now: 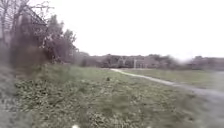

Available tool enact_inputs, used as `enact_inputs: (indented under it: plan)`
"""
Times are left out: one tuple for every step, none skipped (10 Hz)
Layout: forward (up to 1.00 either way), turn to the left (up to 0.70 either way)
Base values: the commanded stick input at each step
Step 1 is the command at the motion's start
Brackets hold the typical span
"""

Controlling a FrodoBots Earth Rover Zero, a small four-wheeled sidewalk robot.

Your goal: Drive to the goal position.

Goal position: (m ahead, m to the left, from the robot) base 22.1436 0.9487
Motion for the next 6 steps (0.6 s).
enact_inputs:
  plan:
    - [0.7, -0.35]
    - [0.7, -0.35]
    - [0.7, -0.35]
    - [0.7, -0.35]
    - [0.7, -0.35]
    - [0.7, -0.35]
